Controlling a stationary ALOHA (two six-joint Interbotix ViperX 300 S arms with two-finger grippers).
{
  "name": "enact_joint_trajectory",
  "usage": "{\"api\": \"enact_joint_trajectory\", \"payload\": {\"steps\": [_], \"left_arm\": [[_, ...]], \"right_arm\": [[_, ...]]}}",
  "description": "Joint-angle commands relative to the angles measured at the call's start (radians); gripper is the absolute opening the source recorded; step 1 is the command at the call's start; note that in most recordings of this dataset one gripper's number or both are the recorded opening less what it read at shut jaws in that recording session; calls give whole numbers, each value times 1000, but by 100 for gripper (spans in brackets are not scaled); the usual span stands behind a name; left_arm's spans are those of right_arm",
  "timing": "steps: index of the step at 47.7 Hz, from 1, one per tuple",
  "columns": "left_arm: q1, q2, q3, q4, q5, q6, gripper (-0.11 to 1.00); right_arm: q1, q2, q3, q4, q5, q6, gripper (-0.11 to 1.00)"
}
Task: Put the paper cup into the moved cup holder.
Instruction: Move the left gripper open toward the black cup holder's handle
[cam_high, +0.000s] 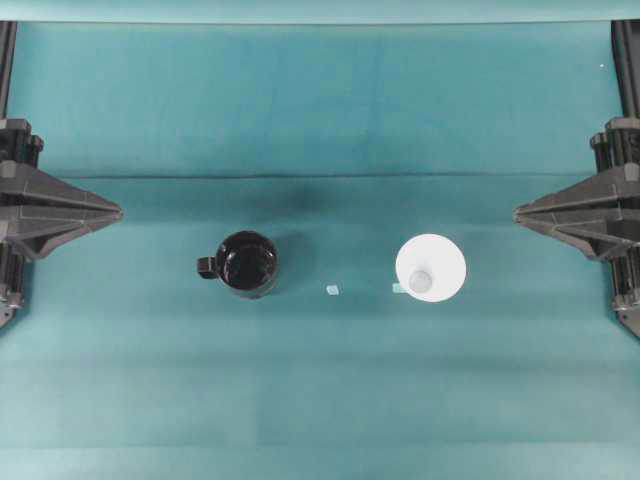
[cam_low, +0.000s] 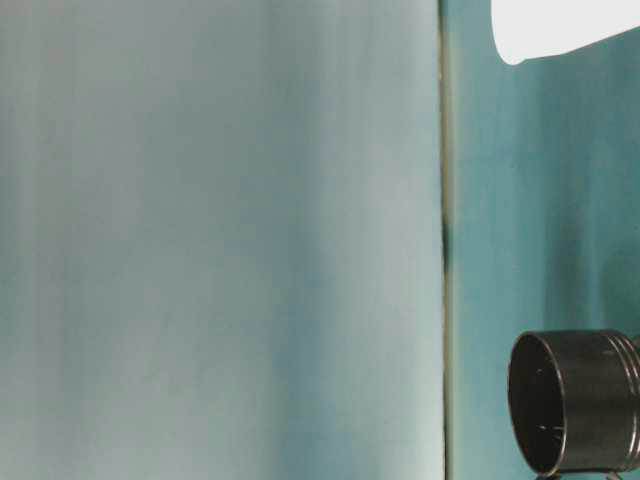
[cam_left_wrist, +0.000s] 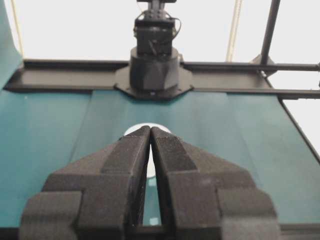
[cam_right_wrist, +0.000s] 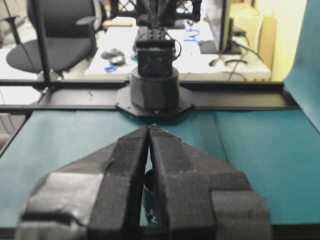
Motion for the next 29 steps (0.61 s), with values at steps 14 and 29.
{"api": "enact_joint_trajectory", "payload": {"steps": [14, 29], "left_arm": [[2, 40, -28, 8, 41, -9, 0], [3, 140, -38, 8, 175, -14, 0]], "right_arm": [[-2, 26, -66, 5, 178, 2, 2], [0, 28, -67, 5, 219, 2, 2]]}}
